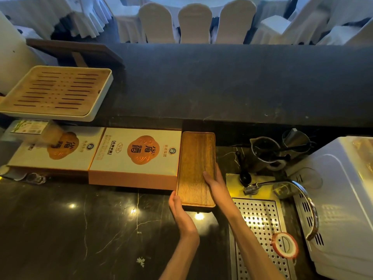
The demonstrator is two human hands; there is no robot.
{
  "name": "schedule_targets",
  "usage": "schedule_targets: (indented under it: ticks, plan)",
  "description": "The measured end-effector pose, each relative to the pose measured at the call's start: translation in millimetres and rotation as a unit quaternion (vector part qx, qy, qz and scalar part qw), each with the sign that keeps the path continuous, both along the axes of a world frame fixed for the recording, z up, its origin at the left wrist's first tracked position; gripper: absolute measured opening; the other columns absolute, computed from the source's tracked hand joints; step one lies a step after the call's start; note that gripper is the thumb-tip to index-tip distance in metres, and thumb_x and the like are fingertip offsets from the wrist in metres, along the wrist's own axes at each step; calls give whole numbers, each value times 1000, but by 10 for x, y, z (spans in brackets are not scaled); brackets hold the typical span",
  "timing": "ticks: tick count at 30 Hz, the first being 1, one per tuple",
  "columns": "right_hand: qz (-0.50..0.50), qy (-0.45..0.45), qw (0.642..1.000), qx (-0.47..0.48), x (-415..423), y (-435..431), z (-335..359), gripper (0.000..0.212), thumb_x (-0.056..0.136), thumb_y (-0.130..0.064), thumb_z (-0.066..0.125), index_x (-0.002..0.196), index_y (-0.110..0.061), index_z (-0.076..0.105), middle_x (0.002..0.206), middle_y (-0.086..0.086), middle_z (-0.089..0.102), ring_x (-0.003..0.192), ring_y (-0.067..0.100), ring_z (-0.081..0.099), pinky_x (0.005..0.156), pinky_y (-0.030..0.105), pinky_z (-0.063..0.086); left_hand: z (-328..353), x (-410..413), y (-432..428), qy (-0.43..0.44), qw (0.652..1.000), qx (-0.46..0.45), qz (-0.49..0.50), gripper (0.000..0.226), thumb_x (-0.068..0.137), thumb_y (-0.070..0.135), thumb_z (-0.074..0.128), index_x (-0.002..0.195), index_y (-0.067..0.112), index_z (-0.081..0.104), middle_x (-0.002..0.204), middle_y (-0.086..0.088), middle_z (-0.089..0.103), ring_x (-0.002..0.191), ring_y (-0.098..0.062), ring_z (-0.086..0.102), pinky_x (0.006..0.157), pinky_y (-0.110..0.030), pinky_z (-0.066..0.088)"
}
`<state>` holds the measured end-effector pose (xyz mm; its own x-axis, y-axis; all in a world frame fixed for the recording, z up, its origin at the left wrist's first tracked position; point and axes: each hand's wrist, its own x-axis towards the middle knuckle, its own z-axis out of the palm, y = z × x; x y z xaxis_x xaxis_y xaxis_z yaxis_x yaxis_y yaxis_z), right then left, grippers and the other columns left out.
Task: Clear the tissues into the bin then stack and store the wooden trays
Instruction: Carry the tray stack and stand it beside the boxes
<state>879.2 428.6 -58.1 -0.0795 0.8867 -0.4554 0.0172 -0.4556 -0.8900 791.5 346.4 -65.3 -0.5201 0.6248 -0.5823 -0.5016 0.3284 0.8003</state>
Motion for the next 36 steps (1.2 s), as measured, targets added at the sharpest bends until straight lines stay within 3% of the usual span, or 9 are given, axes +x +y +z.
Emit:
schedule_targets:
  ticks: [3, 6, 9, 15, 21, 25, 31, 34, 36]
  plan:
    - [16, -3, 1000, -11, 9, 181, 56, 70, 92, -54, 51, 151, -33, 19, 142, -4, 46, 126, 20, 51, 102, 41, 46, 13, 114, 107, -27, 997, -20, 65, 37, 99, 46, 37, 133, 35, 44, 136, -2, 50, 125, -23, 47, 105, -43, 38]
    - [26, -23, 999, 3, 11, 427, 103, 61, 96, -50, 47, 149, -29, 26, 139, -3, 47, 122, 16, 50, 97, 34, 44, 24, 212, 232, -69, 987, -31, 142, 42, 93, 49, 40, 132, 33, 45, 131, -8, 53, 117, -28, 53, 99, -54, 45]
    - [14, -14, 1000, 3, -3, 642, 94, 48, 99, -48, 42, 143, -31, 35, 126, -8, 54, 112, 10, 55, 82, 23, 46, -3, 259, 368, -81, 973, -42, 211, 47, 89, 44, 38, 130, 23, 46, 129, -16, 54, 111, -32, 56, 91, -50, 51]
    - [-40, -37, 997, 57, -77, 614, -64, 35, 100, -46, 38, 130, -33, 50, 117, -12, 63, 105, 1, 60, 82, 22, 48, -81, 334, 542, 24, 949, -90, 302, 43, 87, 39, 39, 116, 13, 57, 116, -17, 60, 101, -31, 59, 78, -38, 49]
    - [-6, 0, 1000, 22, -42, 588, 141, 51, 100, -45, 41, 145, -21, 38, 137, 5, 54, 124, 22, 54, 101, 39, 46, 59, 346, 553, 48, 944, -106, 307, 29, 87, 50, 41, 90, 27, 59, 97, -10, 65, 87, -25, 61, 81, -43, 49]
    - [-2, -64, 998, -20, -72, 48, 161, 68, 92, -64, 40, 149, -28, 28, 142, 2, 51, 125, 22, 54, 106, 47, 43, 89, 327, 556, 65, 942, -135, 300, 40, 91, 48, 42, 101, 16, 63, 101, -14, 66, 90, -30, 62, 83, -46, 53]
    - [-19, -16, 999, -37, -40, -506, 71, 63, 97, -54, 40, 152, -34, 19, 138, -8, 49, 111, 0, 55, 84, 12, 49, 66, 331, 512, 63, 950, -102, 288, 40, 95, 45, 42, 114, 15, 60, 98, -3, 60, 85, -18, 58, 64, -22, 41]
    - [-5, -6, 1000, -23, -9, -457, 105, 60, 98, -50, 40, 152, -31, 21, 141, -8, 49, 122, 7, 52, 101, 25, 45, 13, 272, 416, 40, 972, -90, 215, 40, 97, 48, 38, 126, 24, 52, 97, 7, 57, 80, -3, 54, 60, -17, 37]
    - [7, -12, 1000, -11, -3, -411, 81, 52, 99, -46, 41, 148, -31, 30, 136, -11, 54, 125, 9, 53, 98, 22, 46, -64, 193, 338, 27, 987, -67, 145, 42, 98, 51, 35, 132, 29, 47, 97, 14, 55, 85, 1, 54, 65, -18, 41]
